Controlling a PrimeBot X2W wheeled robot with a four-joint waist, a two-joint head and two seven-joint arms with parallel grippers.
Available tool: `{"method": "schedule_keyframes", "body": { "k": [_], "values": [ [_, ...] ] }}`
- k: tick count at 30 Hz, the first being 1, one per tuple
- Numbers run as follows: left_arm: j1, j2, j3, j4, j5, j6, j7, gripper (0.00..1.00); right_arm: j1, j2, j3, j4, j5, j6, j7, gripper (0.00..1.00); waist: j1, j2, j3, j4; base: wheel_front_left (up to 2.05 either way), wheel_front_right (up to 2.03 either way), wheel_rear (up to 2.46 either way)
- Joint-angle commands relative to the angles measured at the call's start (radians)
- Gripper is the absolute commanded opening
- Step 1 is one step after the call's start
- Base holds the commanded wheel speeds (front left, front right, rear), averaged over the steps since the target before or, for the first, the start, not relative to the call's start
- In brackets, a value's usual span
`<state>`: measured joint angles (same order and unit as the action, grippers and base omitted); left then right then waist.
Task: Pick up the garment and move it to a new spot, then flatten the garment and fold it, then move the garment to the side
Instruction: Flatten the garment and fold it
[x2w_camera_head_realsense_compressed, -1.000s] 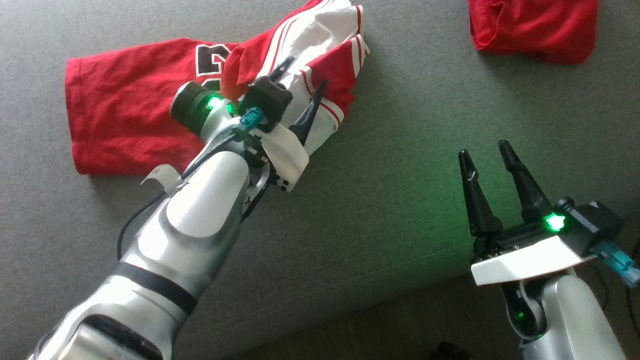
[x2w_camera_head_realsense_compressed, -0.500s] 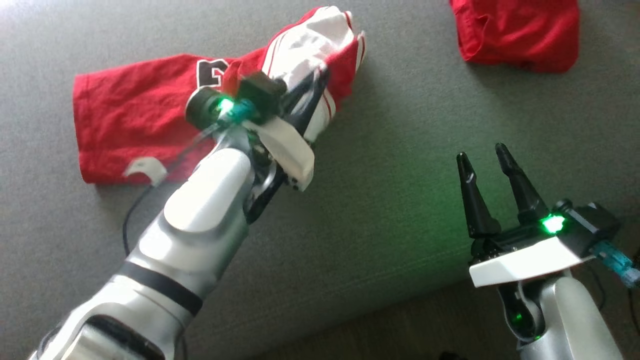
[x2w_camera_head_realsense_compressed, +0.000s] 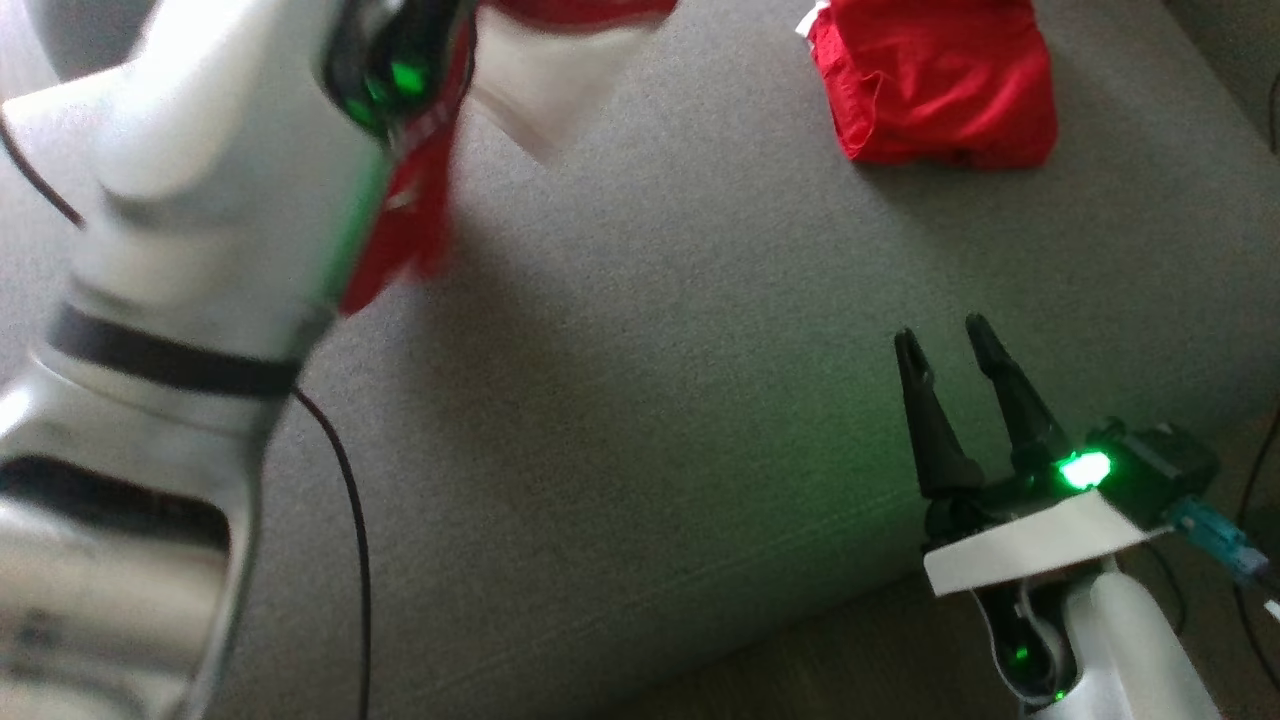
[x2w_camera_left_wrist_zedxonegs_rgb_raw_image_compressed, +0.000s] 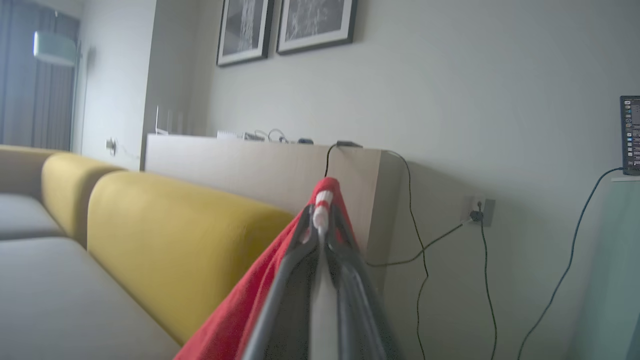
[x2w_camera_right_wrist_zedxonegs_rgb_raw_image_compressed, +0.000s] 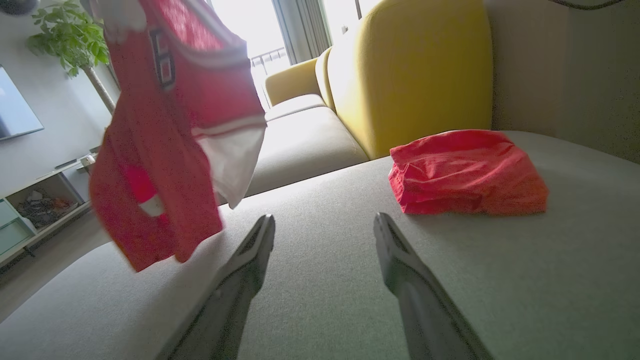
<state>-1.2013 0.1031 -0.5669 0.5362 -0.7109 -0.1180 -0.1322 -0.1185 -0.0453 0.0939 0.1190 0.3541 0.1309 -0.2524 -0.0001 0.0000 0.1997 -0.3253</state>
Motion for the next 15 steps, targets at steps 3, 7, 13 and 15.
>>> {"method": "schedule_keyframes", "body": {
  "k": [3,7,13,15],
  "values": [
    [-0.150,0.051,0.046,-0.051,0.036,0.031,0.001,0.00,0.004,-0.005,0.014,-0.024,0.004,0.000,-0.009,1.00,0.0001,0.0000,-0.018,0.003,0.00,0.00,0.00],
    [-0.205,0.073,0.100,-0.020,0.043,0.115,-0.002,0.00,0.008,-0.005,0.006,-0.024,-0.005,0.000,-0.009,1.00,0.0001,0.0000,-0.032,0.024,0.00,0.00,0.00],
    [-0.059,0.130,0.169,0.056,-0.011,0.215,0.044,0.00,0.016,-0.005,0.003,-0.030,-0.027,0.000,-0.009,1.00,0.0001,0.0000,-0.039,0.081,0.00,0.00,0.00],
    [0.041,0.151,0.200,0.078,-0.049,0.237,0.057,0.00,0.020,-0.005,0.000,-0.031,-0.034,0.000,-0.009,1.00,0.0001,0.0000,-0.036,0.103,0.00,0.00,0.00]
  ]
}}
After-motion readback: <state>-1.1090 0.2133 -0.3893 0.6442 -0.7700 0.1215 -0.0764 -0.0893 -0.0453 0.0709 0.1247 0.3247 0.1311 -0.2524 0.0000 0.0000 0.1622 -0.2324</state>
